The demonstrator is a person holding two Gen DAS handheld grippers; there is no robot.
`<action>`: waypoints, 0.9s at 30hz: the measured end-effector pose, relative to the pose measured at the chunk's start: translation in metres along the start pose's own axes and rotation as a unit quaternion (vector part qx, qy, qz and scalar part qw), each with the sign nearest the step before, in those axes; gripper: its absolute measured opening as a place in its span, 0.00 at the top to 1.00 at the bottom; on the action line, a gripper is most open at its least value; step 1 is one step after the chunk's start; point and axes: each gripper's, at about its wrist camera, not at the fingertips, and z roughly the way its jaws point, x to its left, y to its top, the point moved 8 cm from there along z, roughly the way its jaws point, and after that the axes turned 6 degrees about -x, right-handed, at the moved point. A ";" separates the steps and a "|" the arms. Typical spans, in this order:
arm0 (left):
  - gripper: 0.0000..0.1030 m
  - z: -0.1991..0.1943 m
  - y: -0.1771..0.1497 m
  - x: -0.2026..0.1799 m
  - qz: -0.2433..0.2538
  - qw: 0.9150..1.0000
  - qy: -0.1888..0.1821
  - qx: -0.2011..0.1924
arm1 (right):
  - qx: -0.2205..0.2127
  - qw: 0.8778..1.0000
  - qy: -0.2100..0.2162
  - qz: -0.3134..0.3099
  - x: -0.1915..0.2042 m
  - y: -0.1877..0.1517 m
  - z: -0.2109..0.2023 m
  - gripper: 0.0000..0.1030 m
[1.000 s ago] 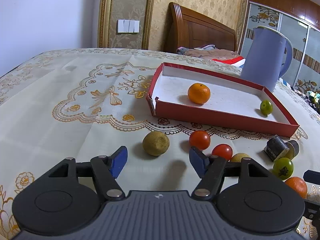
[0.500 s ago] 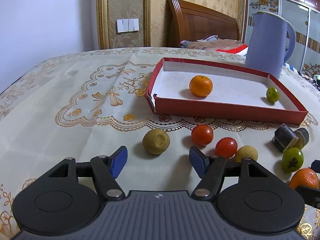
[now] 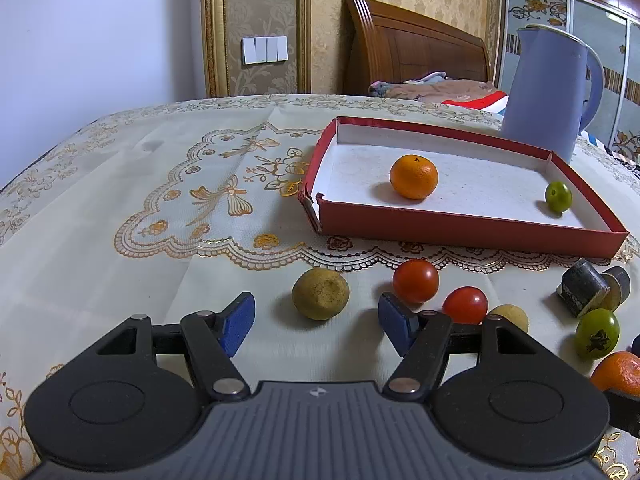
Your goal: Organize fruits
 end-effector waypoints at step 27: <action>0.34 0.000 0.001 -0.007 0.004 0.999 -0.036 -0.004 | 0.003 0.999 -0.019 -0.044 0.018 0.000 0.006 0.45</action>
